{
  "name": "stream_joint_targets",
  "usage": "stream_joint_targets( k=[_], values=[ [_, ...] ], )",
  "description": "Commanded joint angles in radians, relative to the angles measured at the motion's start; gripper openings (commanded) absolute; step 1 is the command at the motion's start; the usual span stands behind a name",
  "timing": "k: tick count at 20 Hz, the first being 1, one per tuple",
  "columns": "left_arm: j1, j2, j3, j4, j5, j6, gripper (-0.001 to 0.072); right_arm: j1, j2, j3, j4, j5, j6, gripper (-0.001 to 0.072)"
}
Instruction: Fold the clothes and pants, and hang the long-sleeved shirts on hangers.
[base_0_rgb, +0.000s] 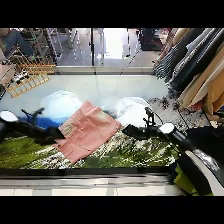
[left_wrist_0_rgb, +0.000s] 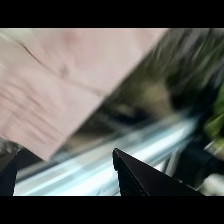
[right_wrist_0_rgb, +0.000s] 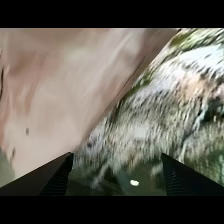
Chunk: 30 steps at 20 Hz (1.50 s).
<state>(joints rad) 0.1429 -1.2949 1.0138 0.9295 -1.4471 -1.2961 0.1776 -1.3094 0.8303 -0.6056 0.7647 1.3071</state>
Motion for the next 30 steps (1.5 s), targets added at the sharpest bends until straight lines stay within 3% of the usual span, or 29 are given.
stream_joint_targets(
  k=[1, 3, 5, 8, 19, 20, 21, 22, 23, 24, 25, 26, 28, 30],
  values=[
    [-0.251, 0.067, -0.079, 0.243, 0.025, -0.012, 0.0602, -0.010, -0.161, 0.075, 0.105, -0.014, -0.019, 0.0631],
    [-0.420, 0.067, -0.079, 0.504, 0.069, -0.014, 0.0602, -0.010, -0.249, 0.159, 0.114, 0.044, -0.018, 0.0580],
    [-0.560, 0.067, -0.079, 0.613, 0.124, -0.013, 0.0602, -0.010, -0.310, 0.222, 0.115, 0.066, -0.017, 0.0580],
    [-0.672, 0.061, -0.079, 0.634, 0.208, -0.044, 0.0602, -0.010, -0.358, 0.269, 0.111, 0.070, 0.005, 0.0574],
    [-0.685, -0.103, -0.080, 0.576, 0.206, -0.010, 0.0587, 0.000, -0.458, 0.362, 0.112, 0.085, 0.029, 0.0562],
    [-0.685, -0.114, -0.081, 0.562, 0.207, -0.005, 0.0587, 0.001, -0.466, 0.370, 0.111, 0.085, 0.029, 0.0510],
    [-0.685, -0.124, -0.081, 0.565, 0.211, -0.006, 0.0514, 0.005, -0.474, 0.381, 0.111, 0.081, 0.037, 0.0483],
    [-0.684, -0.132, -0.081, 0.566, 0.214, -0.006, 0.0374, 0.011, -0.481, 0.393, 0.111, 0.079, 0.039, 0.0481],
    [-0.684, -0.140, -0.082, 0.566, 0.218, -0.006, 0.0242, 0.021, -0.492, 0.410, 0.112, 0.082, 0.040, 0.0429],
    [-0.684, -0.149, -0.082, 0.566, 0.221, -0.006, 0.0116, 0.032, -0.503, 0.424, 0.112, 0.081, 0.047, 0.0360],
    [-0.683, -0.159, -0.082, 0.566, 0.226, -0.006, 0.0013, 0.042, -0.511, 0.435, 0.111, 0.073, 0.047, 0.0197],
    [-0.681, -0.166, -0.082, 0.568, 0.226, -0.014, 0.0011, 0.048, -0.511, 0.439, 0.110, 0.058, 0.047, 0.0019],
    [-0.677, -0.158, -0.080, 0.595, 0.204, -0.014, 0.0010, 0.044, -0.497, 0.447, 0.086, 0.070, 0.043, 0.0010],
    [-0.660, -0.106, -0.054, 0.618, 0.102, 0.043, 0.0011, 0.030, -0.433, 0.450, 0.015, 0.105, -0.002, 0.0008]
  ],
)
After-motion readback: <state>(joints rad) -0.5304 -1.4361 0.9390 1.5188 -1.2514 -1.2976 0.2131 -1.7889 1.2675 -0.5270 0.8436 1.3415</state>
